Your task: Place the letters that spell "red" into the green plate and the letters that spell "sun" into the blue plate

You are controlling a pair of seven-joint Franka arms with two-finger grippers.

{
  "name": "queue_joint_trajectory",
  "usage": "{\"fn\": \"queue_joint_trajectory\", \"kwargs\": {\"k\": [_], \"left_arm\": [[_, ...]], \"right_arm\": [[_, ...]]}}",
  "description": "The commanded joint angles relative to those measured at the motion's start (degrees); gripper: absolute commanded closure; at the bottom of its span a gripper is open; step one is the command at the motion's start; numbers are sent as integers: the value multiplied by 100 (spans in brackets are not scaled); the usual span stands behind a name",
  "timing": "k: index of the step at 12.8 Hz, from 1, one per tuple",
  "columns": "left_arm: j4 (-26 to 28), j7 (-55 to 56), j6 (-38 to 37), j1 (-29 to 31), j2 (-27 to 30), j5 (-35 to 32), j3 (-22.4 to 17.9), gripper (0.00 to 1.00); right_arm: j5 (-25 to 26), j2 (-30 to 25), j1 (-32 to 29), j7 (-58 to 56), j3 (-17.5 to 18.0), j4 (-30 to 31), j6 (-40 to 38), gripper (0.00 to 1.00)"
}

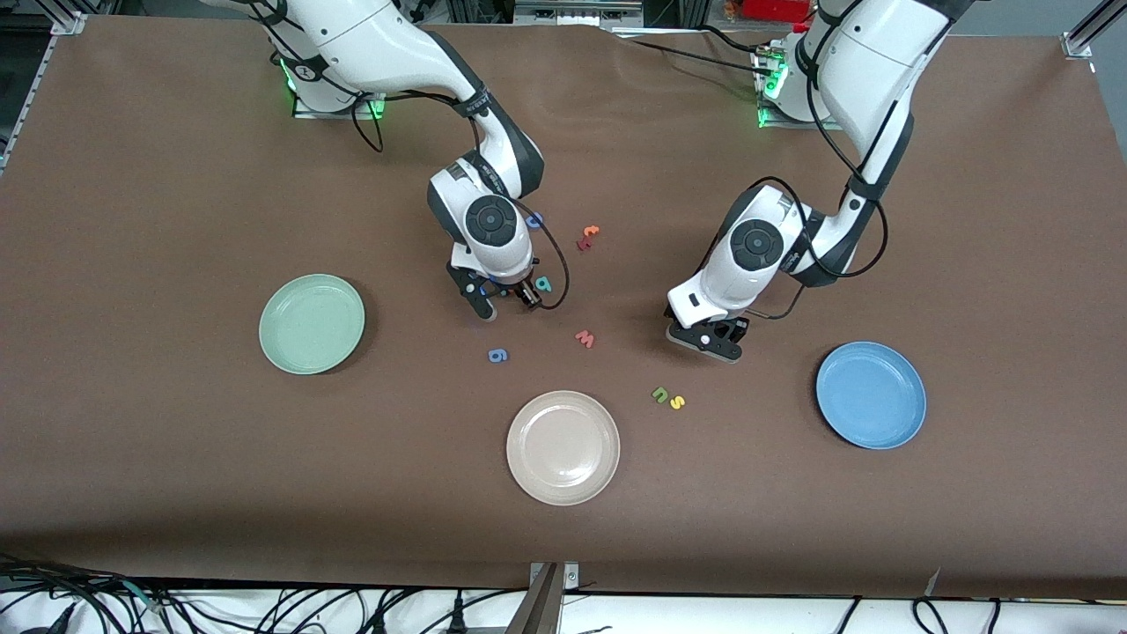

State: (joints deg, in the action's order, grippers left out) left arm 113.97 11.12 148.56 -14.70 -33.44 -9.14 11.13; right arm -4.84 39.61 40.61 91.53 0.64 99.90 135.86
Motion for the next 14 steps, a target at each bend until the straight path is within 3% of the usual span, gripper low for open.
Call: {"fn": "queue_joint_trajectory", "kwargs": {"k": [1,2,3,6,8,11,14], "left_arm": [[-86,-31,59,-112,-92,-150,-111,19],[-86,-40,59,-112,-92,-150,-128,19],[-86,-40,59,-112,-101,-158,-137,29],[-103,-40,59,-173,-136,-159,-155,48],[-112,-31,59,-173,-128,-159,-164,48],[-165,-31,59,-173,-127,-124,-172,47],[-174,-31,59,-173,-128,-115,-172,47]], "right_arm": [[-17,-147,88,84,-117,214,37,35],[-17,-147,88,84,-117,231,37,39],[-17,-147,88,84,-117,231,37,49],[-8,-147,88,41,-117,214,37,91],[-8,-156,79,14,-117,170,28,98],[-17,-445,44,-82,-292,-84,-549,98],[-34,-875,26,-1588,-967,-120,-1392,97]]}}
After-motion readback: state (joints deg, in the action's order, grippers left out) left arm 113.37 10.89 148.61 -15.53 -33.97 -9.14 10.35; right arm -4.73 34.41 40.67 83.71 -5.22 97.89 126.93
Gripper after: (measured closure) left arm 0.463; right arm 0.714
